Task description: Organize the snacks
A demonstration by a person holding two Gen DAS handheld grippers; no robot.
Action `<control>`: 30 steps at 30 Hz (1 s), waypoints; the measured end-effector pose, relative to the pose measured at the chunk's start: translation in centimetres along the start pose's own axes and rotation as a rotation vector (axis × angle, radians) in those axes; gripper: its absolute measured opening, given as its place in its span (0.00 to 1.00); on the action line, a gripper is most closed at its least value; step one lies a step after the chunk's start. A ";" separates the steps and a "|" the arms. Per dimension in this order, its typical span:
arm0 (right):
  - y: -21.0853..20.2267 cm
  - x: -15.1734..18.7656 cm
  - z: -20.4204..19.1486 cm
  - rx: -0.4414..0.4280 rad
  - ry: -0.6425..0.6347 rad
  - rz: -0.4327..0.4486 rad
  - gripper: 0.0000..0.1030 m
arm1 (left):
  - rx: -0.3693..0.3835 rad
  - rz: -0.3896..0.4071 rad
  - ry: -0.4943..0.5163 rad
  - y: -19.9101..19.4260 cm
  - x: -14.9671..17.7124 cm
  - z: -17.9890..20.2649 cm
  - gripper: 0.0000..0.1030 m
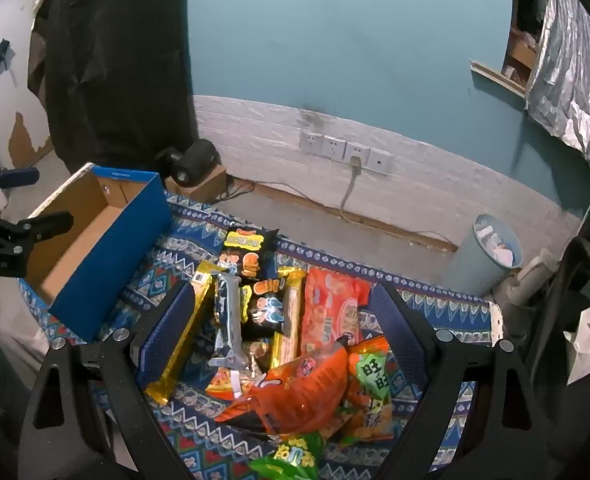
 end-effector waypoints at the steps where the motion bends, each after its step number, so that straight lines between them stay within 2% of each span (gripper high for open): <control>1: 0.0 0.0 0.0 0.000 0.000 0.000 0.86 | -0.002 0.000 0.000 0.0 0.0 0.0 0.98; 30: 0.7 0.8 0.3 0.016 0.002 -0.043 0.86 | 0.018 -0.022 0.009 0.5 0.7 0.9 0.98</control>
Point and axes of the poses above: each gripper's, at about its wrist camera, not at the fingertips, and y roughly the way its jaws point, z to its right, x to its underside, the point moved 7 cm from there along y, roughly the way its jaws point, and after that the axes turned 11 degrees about y, right-handed, at the moved point
